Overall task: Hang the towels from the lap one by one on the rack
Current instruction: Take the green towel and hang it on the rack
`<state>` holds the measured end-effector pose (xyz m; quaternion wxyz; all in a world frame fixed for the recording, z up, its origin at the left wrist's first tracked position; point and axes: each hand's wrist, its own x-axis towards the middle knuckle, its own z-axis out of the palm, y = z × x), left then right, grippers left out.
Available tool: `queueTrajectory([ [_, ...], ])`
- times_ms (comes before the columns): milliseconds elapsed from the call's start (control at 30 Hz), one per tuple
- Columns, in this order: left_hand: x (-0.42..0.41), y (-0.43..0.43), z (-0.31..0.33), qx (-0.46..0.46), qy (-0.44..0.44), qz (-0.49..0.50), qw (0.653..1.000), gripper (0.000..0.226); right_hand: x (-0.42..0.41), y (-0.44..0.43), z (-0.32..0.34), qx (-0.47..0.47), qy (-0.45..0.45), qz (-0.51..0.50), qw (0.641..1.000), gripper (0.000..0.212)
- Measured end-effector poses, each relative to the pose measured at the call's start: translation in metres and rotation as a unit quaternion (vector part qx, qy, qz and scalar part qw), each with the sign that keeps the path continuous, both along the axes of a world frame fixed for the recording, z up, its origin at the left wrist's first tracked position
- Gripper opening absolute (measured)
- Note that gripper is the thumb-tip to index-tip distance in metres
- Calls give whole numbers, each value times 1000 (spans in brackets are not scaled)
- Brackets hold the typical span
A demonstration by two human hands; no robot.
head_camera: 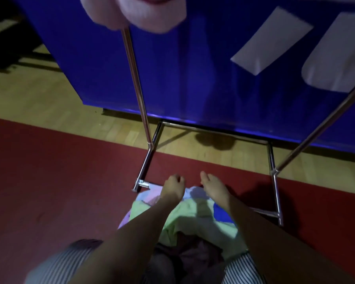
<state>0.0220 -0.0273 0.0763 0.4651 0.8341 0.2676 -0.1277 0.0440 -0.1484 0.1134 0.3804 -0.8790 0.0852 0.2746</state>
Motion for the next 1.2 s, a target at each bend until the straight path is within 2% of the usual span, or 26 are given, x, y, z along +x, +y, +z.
queueTrajectory([
  [100, -9, -5, -44, 51, 83, -128, 987, 25, 2, -2, -22, -37, 43, 48, 997, 47],
  [167, -17, -12, -63, 93, 132, -234, 959, 30, 5, 2, -31, -31, 29, 48, 998, 48],
  [233, -26, -16, -81, 97, 188, -293, 933, 39, 2, 7, -35, -16, 5, 41, 999, 52],
  [267, -33, -19, -89, 127, 210, -317, 916, 46, 0, 9, -39, -17, 9, 51, 999, 52],
  [300, -40, -22, -100, 181, 193, -326, 907, 51, -3, 9, -47, -29, 18, 70, 997, 52],
  [367, -48, -23, -118, 257, 125, -344, 894, 44, -7, 6, -54, -54, 32, 113, 992, 51],
  [400, -50, -23, -130, 253, 133, -339, 896, 32, -9, 2, -58, -65, 40, 135, 988, 51],
  [433, -44, -21, -148, 266, 55, -311, 911, 21, -9, -1, -62, -70, 47, 157, 984, 51],
  [467, -46, -18, -164, 274, 31, -311, 909, 17, -10, -5, -67, -75, 57, 176, 980, 52],
  [600, -60, -13, -179, 328, 47, -365, 870, 37, -9, -13, -72, -105, 85, 184, 974, 55],
  [667, -56, -8, -177, 277, 44, -397, 874, 39, -5, -13, -75, -97, 92, 174, 976, 56],
  [733, -48, -5, -150, 200, 67, -383, 899, 35, -3, -12, -74, -86, 99, 154, 979, 57],
  [767, -47, -4, -136, 196, 29, -397, 896, 31, -3, -13, -71, -84, 92, 160, 979, 56],
  [800, -41, -4, -122, 152, 16, -391, 908, 30, -3, -15, -67, -76, 83, 171, 979, 52],
  [833, -32, 1, -112, 130, 17, -380, 916, 33, -4, -17, -64, -62, 70, 188, 978, 47],
  [867, -22, 6, -105, 61, 56, -358, 930, 35, -5, -18, -61, -51, 71, 203, 975, 43],
  [933, -4, 11, -85, -27, 99, -356, 929, 33, -7, -20, -51, -26, 102, 216, 971, 43],
  [967, 3, 13, -74, -54, 80, -364, 927, 28, -9, -20, -49, -2, 114, 224, 968, 45],
  [1033, 14, 20, -48, -97, 90, -356, 925, 16, -11, -20, -37, 60, 118, 224, 965, 44],
  [1100, 22, 25, -22, -121, 113, -341, 925, 16, -13, -20, -24, 105, 121, 193, 968, 45],
  [1200, 24, 32, 25, -159, 88, -341, 922, 20, -15, -26, -10, 134, 100, 173, 971, 63],
])
